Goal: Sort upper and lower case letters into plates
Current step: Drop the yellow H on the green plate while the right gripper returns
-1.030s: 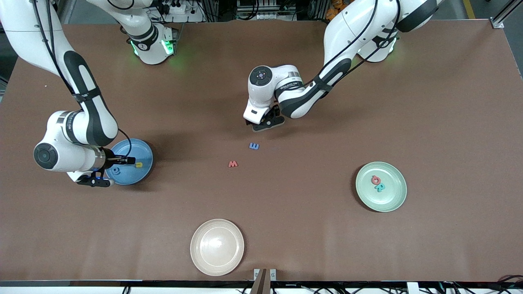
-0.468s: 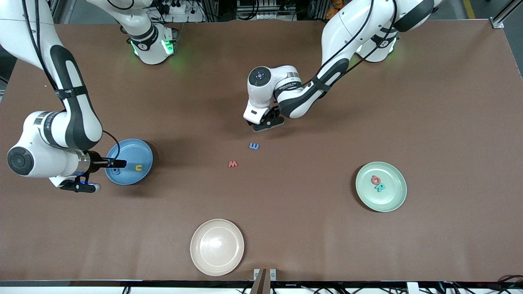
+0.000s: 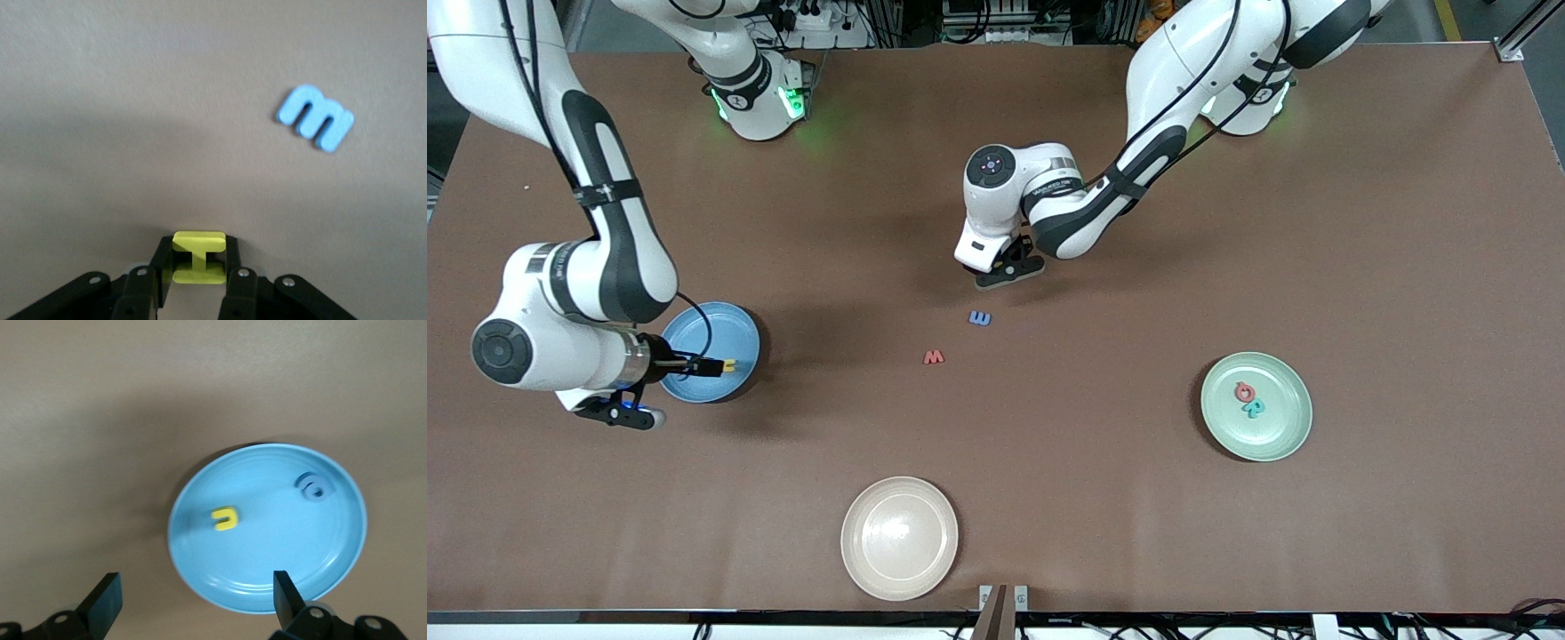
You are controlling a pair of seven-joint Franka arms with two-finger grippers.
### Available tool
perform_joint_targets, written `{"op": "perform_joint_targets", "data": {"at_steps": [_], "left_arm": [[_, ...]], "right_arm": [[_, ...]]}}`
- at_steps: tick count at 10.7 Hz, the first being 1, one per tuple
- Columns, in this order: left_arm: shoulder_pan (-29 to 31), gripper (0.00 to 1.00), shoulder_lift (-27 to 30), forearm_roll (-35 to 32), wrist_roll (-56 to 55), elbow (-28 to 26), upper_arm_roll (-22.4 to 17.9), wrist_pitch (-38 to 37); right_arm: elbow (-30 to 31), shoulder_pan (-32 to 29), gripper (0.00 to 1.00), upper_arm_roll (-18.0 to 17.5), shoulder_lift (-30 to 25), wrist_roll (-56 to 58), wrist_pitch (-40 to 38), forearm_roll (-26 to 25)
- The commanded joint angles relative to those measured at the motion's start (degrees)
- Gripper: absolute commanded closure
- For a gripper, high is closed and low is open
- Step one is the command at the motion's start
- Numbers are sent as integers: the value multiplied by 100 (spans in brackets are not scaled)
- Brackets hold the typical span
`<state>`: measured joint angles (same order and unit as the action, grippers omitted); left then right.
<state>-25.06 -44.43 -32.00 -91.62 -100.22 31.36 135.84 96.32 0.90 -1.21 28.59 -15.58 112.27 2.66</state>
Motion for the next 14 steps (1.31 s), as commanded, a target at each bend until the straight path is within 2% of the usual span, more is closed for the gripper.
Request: {"op": "perform_joint_targets", "data": {"at_steps": [1, 2, 6, 8, 10, 14], "left_arm": [[238, 100, 460, -157, -75, -33, -7, -416], [500, 100, 670, -157, 90, -50, 19, -679], [1641, 100, 1322, 211, 1906, -129, 37, -1550], [2396, 100, 1472, 483, 2724, -155, 194, -1595], [3232, 100, 1516, 537, 3543, -436, 475, -1657], [4376, 100, 1508, 502, 5195, -586, 502, -1648]], "right_arm": [[-104, 296, 0, -2, -46, -995, -30, 85], [-235, 410, 0, -10, -29, -1304, -38, 85], [-692, 447, 0, -2, -20, -1273, -82, 15], [-702, 385, 0, 7, 32, -1194, -83, 15], [-720, 455, 0, 7, 24, -1280, -100, 85], [-728, 1060, 0, -72, 147, -3561, 258, 111]]}}
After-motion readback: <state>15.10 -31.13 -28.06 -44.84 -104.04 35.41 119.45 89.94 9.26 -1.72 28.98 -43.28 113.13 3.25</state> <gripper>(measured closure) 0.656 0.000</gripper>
